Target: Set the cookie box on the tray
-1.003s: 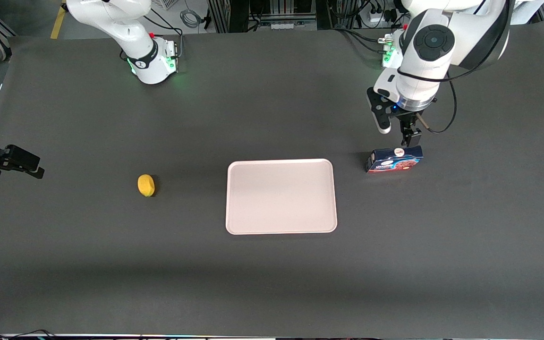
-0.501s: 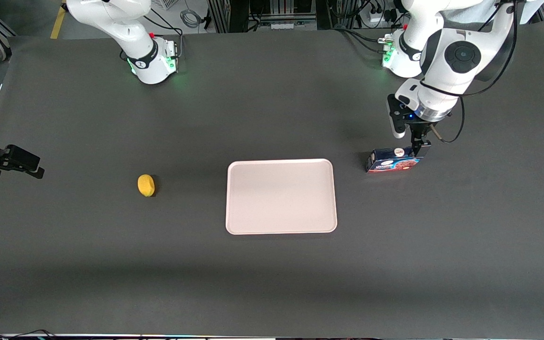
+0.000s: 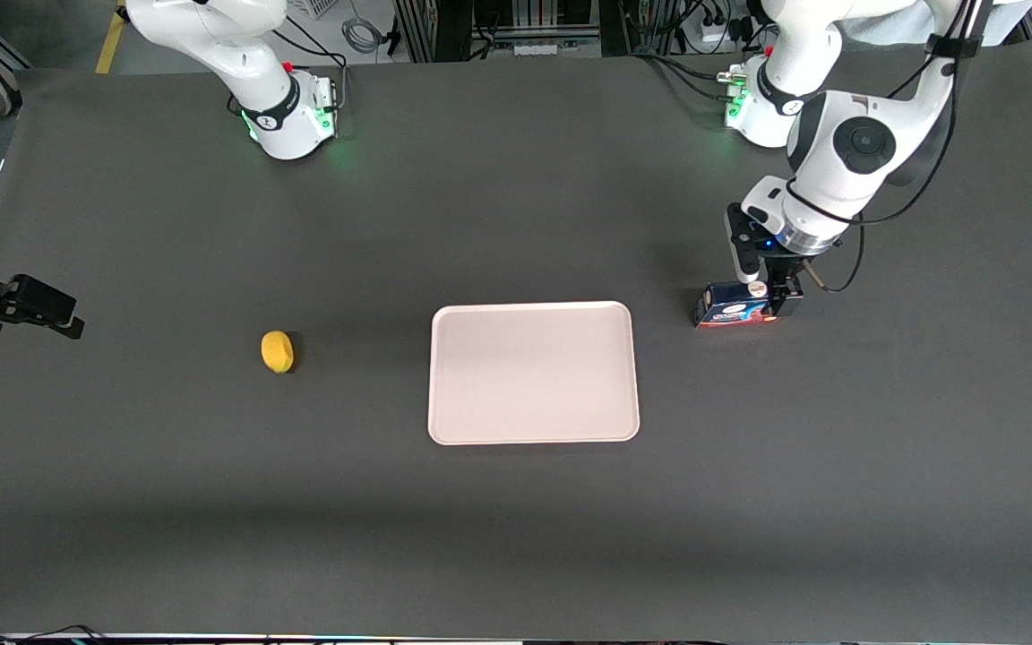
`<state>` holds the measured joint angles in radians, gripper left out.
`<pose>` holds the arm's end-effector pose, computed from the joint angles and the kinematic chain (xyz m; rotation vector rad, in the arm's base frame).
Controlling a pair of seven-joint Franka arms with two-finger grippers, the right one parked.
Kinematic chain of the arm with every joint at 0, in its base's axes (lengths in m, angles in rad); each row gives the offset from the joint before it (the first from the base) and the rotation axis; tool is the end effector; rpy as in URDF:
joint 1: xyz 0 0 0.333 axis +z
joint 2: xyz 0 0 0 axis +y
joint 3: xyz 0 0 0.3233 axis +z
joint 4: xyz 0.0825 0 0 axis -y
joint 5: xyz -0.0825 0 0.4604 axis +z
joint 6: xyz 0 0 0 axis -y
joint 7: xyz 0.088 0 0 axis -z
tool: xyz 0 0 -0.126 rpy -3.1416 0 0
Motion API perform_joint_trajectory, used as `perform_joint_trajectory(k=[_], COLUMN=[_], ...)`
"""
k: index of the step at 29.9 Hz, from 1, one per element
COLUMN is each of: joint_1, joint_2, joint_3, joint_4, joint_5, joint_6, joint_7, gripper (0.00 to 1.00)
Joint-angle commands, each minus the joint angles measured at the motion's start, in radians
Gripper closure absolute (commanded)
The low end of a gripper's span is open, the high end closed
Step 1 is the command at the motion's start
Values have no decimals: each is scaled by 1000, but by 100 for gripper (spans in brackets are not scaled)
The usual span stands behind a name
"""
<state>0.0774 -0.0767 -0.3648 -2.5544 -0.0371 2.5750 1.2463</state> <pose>0.4857 -0.1399 0.2305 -2.2579 2.1111 -0.1228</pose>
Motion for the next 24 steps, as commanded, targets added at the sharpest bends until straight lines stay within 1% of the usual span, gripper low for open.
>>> perform_joint_trajectory(k=[1,17,24], joint_1=[7,5,16], joint_2=[17,103,121], joint_3=[-6,-6,-6], joint_4=[-32,-44,-44], joint_5=[-20,-18,-18], joint_6=[54,180,185], joint_7=[7,-11,-15], gripper=[0,0,0])
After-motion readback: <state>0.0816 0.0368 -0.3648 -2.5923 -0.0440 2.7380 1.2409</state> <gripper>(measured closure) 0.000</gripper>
